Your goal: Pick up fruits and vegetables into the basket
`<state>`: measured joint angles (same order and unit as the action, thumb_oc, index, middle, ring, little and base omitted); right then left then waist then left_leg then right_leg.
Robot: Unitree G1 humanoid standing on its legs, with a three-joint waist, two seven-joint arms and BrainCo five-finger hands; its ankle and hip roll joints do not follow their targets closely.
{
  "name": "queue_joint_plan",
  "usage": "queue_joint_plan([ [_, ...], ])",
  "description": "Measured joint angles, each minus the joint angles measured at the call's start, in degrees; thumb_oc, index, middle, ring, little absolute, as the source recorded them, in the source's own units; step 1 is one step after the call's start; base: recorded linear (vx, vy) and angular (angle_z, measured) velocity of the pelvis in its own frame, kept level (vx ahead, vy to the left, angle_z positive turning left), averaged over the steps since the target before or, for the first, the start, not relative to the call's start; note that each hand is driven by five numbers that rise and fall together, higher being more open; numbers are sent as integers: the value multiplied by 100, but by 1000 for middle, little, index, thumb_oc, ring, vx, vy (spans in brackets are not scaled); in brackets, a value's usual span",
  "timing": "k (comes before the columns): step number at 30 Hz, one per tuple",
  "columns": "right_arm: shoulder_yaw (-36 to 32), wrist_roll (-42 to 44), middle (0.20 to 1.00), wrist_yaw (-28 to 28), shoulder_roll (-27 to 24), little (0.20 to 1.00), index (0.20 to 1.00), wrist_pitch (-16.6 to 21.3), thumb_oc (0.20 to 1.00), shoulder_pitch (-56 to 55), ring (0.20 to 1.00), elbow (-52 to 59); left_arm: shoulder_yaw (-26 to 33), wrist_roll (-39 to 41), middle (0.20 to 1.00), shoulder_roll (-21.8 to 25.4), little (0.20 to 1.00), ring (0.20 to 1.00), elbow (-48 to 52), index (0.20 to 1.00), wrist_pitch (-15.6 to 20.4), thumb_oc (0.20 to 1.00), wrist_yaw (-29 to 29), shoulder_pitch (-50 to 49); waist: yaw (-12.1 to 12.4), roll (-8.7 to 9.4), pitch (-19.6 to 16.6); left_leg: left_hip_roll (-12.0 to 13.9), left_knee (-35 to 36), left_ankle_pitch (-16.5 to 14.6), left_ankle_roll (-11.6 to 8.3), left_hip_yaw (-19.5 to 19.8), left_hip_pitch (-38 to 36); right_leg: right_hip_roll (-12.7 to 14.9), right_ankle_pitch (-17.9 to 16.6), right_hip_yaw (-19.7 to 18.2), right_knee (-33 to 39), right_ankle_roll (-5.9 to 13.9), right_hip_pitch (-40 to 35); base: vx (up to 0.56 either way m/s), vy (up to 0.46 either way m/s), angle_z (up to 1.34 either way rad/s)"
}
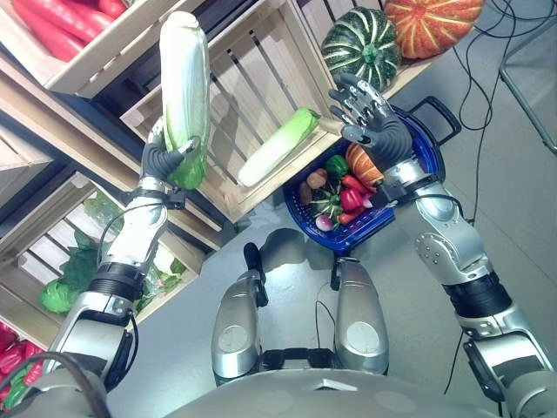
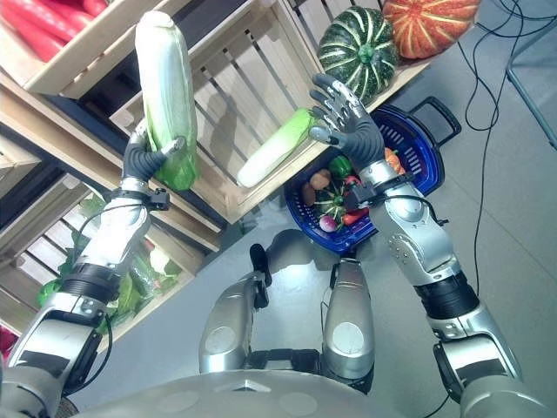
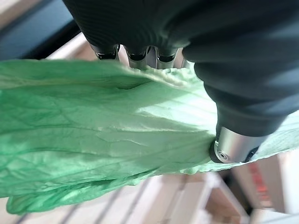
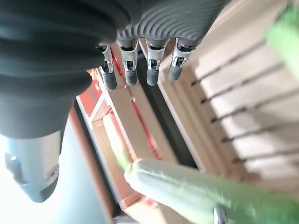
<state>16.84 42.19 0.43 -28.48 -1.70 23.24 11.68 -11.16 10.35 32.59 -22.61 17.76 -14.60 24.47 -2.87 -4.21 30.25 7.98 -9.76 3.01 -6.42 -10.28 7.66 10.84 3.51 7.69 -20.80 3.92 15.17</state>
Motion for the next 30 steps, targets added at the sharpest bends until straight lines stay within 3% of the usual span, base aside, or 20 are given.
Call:
queue_joint_plan([
  [7, 303, 551, 1000, -32, 424, 1000, 1000, -6, 1000, 196, 1000, 6, -38, -824, 200, 1, 200, 200, 775, 200, 140, 200, 40, 7, 137, 165, -256, 3, 46, -8, -6, 98, -191, -9, 8, 113, 138, 14, -301, 79, -47, 7],
  [15, 652, 1030, 1000, -561, 910, 1000, 1000, 40, 1000, 117, 1000, -29, -563, -1746, 200, 8, 200, 200, 1082, 200, 131, 200, 25, 3, 167, 323, -1038, -10, 154, -59, 8, 126, -421, -12, -23, 217, 484, 78, -677, 66, -26, 5],
  [21, 728, 1352, 1000, -930, 953, 1000, 1000, 103, 1000, -126, 1000, -83, -813, -2209, 200, 18, 200, 200, 1119, 200, -233, 200, 18, 6, 163, 338, -1157, -6, 200, -61, 12, 112, -544, -31, -70, 219, 588, 90, -818, 6, -2, 0],
  [30, 921, 1528, 1000, -1703, 941, 1000, 1000, 242, 1000, -241, 1000, -355, -1239, -3703, 200, 96, 200, 200, 1276, 200, -937, 200, -391, 36, 161, 346, -1164, -2, 212, -62, 15, 104, -615, -53, -148, 219, 726, 106, -952, 0, 0, 0],
])
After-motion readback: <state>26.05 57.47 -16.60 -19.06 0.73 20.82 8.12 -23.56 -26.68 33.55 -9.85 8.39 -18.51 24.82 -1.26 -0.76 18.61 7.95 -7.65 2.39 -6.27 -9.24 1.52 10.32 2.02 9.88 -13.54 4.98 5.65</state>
